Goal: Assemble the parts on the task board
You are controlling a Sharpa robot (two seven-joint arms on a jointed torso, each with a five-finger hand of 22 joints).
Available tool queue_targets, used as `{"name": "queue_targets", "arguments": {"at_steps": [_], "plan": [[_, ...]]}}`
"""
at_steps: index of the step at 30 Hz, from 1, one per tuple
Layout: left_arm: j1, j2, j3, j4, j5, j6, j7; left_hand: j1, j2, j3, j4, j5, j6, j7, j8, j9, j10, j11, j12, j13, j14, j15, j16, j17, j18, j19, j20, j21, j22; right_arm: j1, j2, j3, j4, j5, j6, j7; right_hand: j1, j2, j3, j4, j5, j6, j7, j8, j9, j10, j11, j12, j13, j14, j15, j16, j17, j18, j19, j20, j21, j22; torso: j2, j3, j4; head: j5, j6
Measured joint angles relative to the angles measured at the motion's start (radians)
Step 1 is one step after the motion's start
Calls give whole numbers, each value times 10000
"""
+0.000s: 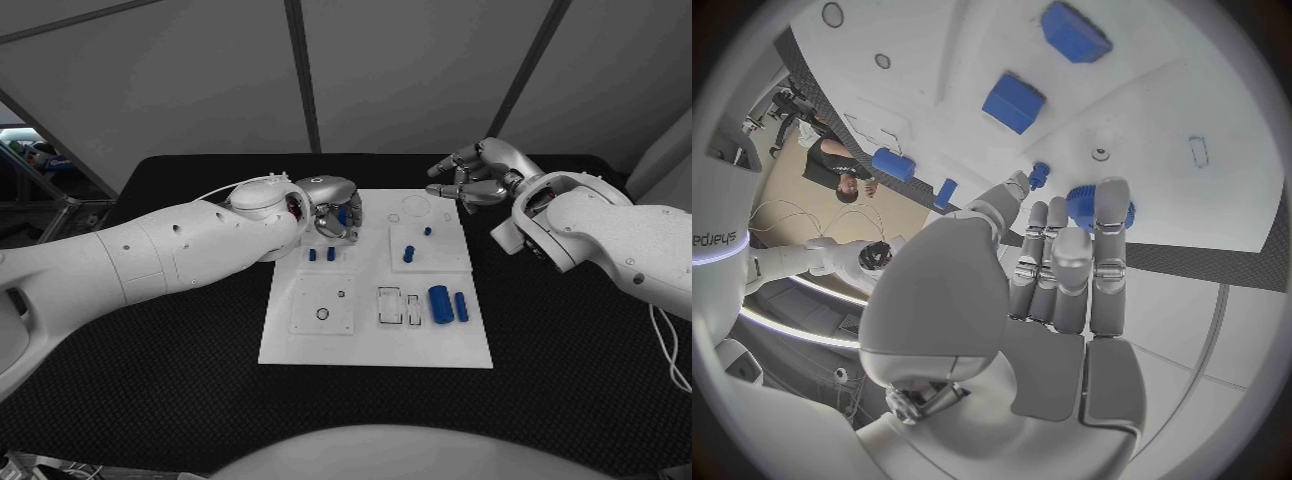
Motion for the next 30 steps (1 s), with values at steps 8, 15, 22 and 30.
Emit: {"name": "queue_targets", "arguments": {"at_steps": [8,15,22,30], "plan": [[-42,122,-2,-146,-42,201,-51,0,0,124,-15,0,65,-9,-40,-59,92,-51,0,-64,72,-4,141,148,0,132,-11,274,229,0,-1,0,10,0,0,1,0,0,0,0,0,0,0,0,1,0,0,0,0,0,0,0,6,1,0,0,0,1,-1,-1,3,-19,-9],[-58,204,-2,-235,-46,290,-54,0,0,351,-98,0,174,27,-85,-143,221,-73,-44,-162,194,-56,331,286,-1,251,-35,562,488,0,11,0,11,0,1,1,0,0,0,0,0,0,0,0,1,0,0,0,0,0,0,0,7,0,0,0,0,1,-2,2,3,-21,-26],[-66,235,-2,-288,-44,321,-44,0,110,629,-157,0,284,33,-126,-224,375,-90,-162,-279,267,-57,443,389,0,322,-35,794,724,0,14,0,12,0,1,2,0,0,0,0,0,0,0,0,1,0,0,0,0,0,0,0,6,0,0,0,0,1,-4,2,6,-13,-27],[-68,295,0,-382,-32,396,-44,49,219,997,-265,0,410,78,-233,-322,624,-125,-374,-429,417,-101,639,563,-5,429,-70,1102,1018,0,15,0,18,0,1,2,0,0,0,0,0,0,0,0,2,0,0,0,0,0,0,0,5,0,0,0,1,1,-8,4,6,-5,-43]]}}
